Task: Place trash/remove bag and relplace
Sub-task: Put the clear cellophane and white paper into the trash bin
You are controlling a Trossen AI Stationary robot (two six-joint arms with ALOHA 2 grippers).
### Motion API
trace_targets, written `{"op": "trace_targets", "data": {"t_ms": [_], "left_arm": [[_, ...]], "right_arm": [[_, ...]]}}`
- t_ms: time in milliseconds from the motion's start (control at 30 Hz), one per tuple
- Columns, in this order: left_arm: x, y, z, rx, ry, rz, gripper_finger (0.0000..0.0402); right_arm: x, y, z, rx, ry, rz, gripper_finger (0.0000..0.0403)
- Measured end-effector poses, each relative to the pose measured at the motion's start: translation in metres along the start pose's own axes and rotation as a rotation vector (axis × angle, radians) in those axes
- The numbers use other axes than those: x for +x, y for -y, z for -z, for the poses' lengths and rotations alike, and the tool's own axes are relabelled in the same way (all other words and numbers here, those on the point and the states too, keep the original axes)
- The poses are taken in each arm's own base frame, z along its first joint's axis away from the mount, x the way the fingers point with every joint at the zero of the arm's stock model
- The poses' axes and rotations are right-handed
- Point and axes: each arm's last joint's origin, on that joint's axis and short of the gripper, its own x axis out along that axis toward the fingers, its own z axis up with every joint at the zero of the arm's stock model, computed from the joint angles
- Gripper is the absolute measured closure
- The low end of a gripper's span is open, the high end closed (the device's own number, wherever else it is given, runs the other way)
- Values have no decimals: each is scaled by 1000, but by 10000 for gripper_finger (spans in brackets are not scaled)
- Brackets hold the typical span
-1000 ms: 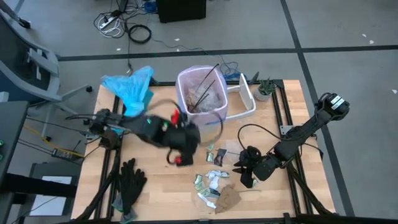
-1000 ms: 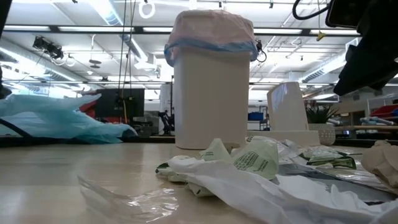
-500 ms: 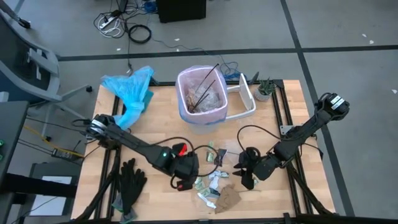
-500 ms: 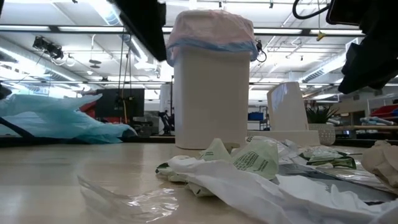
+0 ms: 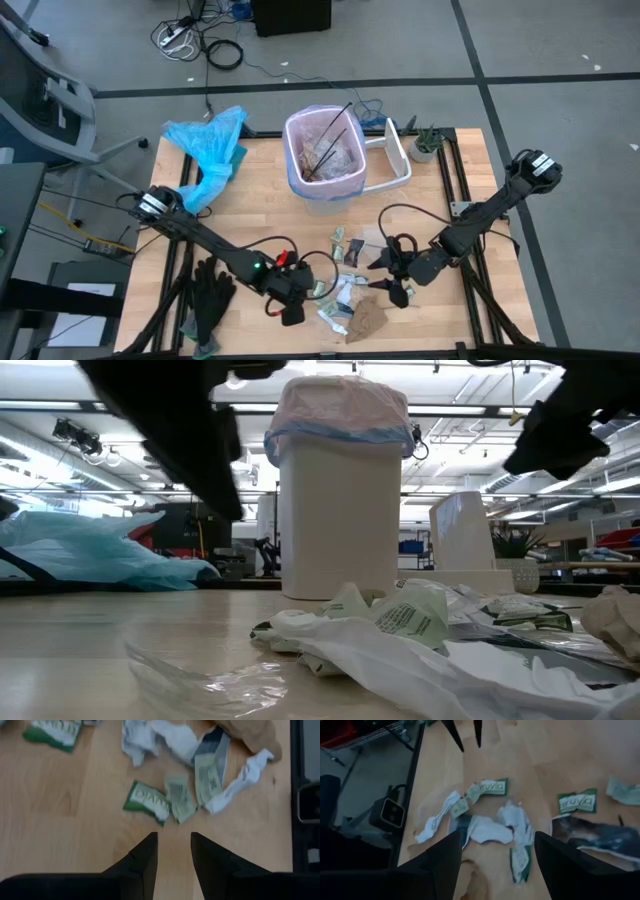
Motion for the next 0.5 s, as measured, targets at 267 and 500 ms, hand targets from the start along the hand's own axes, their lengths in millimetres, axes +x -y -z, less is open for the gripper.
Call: {"op": "trace_targets", "data": {"t_ms": [267, 500], "left_arm": [[-42, -34, 34, -67, 52, 26, 295], [-74, -66, 59, -42, 138, -7, 313]], "right_arm": [[-1, -4, -28, -50, 10, 42, 172], [31, -12, -42, -142, -158, 110, 172]]}}
